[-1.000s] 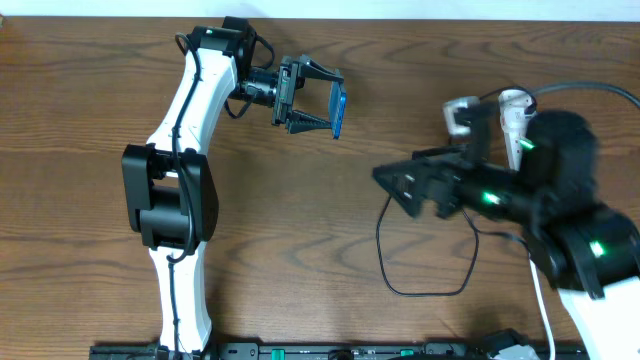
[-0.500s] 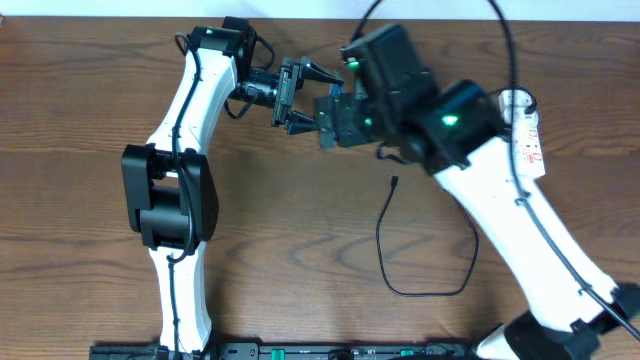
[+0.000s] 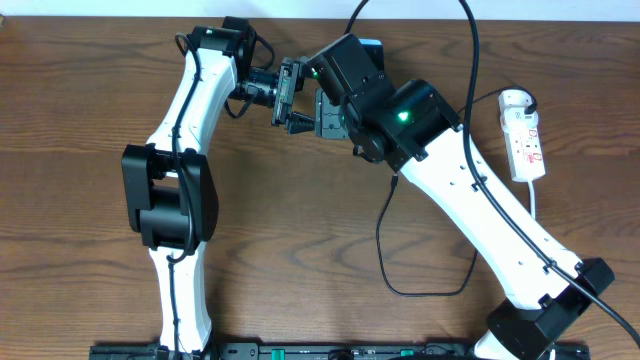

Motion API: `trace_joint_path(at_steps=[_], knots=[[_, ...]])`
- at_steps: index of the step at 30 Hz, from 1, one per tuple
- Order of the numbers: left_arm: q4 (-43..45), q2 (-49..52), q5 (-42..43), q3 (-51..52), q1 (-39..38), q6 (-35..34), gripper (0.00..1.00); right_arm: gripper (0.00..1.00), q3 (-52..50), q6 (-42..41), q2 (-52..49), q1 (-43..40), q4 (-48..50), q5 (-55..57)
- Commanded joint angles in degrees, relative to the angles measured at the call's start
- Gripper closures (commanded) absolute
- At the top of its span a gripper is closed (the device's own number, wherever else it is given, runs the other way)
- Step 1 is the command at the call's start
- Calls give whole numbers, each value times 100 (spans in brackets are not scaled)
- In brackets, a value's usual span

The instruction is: Plug charger to phone and switch on socket

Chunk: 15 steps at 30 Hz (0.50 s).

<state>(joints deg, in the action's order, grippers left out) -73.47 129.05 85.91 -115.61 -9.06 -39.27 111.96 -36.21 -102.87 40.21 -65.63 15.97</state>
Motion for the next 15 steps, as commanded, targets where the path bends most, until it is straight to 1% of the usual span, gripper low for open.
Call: trace_joint_path(at_steps=[1,3,7,10,14,15], knots=[[-22,-175,417,11,11,-94,26,34,129,-256,-46,35,31,168],[-22,-175,417,11,11,-103,26,36,129,-254,-46,35,26,166],[-24,-175,420,11,11,-201,25,38,90,-254,-61,35,7,120],[-24,-175,420,11,11,-199,25,44,74,-254,-96,35,22,103],[-24,-175,420,11,11,-197,26,44,74,-254,-142,35,68,103],[-24,-175,420,11,9,-197,26,45,74,-256,-146,35,70,103]])
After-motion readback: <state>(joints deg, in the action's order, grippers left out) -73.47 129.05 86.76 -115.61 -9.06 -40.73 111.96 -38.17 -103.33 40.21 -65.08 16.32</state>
